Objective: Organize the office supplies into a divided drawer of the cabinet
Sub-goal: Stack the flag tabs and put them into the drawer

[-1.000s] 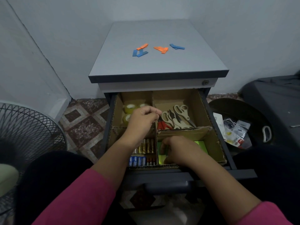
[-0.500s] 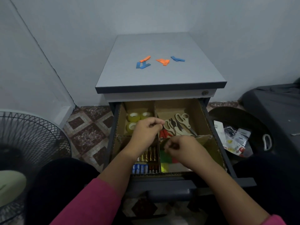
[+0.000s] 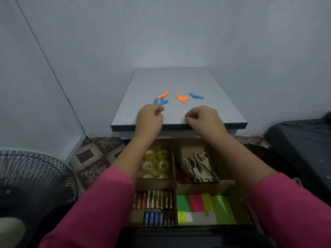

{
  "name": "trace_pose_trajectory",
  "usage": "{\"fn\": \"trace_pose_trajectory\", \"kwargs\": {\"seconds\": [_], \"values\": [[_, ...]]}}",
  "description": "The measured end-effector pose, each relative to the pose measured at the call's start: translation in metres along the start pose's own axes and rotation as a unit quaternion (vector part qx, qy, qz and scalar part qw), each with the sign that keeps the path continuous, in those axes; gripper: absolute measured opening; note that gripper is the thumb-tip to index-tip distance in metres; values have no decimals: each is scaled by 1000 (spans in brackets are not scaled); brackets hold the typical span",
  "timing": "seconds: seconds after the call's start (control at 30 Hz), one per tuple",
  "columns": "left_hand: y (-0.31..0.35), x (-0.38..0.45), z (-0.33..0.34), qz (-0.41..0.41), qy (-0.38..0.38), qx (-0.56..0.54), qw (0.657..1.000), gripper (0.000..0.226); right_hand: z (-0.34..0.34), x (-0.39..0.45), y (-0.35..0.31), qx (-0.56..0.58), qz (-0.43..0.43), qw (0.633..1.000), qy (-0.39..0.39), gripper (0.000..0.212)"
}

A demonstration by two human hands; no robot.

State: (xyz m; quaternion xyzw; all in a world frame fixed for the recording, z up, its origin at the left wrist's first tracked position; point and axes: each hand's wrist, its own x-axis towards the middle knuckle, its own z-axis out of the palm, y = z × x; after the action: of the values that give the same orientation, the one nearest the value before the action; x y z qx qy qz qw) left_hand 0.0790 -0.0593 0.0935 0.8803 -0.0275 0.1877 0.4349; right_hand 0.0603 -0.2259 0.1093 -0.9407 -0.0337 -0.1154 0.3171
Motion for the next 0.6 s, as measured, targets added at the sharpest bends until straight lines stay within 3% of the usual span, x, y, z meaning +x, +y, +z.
{"fn": "trace_pose_trajectory", "kwargs": {"seconds": [0.2, 0.3, 0.47, 0.6], "values": [[-21, 59, 8, -61, -41, 97, 993, 34, 1, 57, 32, 1, 54, 996, 64, 21], [-17, 72, 16, -53, -38, 133, 989, 32, 0, 72, 42, 89, 107, 986, 88, 19], [-13, 78, 23, -51, -31, 146, 988, 32, -1, 86, 52, 134, 121, 976, 120, 17], [-16, 70, 21, -14, -54, 130, 990, 17, 2, 96, 55, 107, 111, 975, 159, 20]]}}
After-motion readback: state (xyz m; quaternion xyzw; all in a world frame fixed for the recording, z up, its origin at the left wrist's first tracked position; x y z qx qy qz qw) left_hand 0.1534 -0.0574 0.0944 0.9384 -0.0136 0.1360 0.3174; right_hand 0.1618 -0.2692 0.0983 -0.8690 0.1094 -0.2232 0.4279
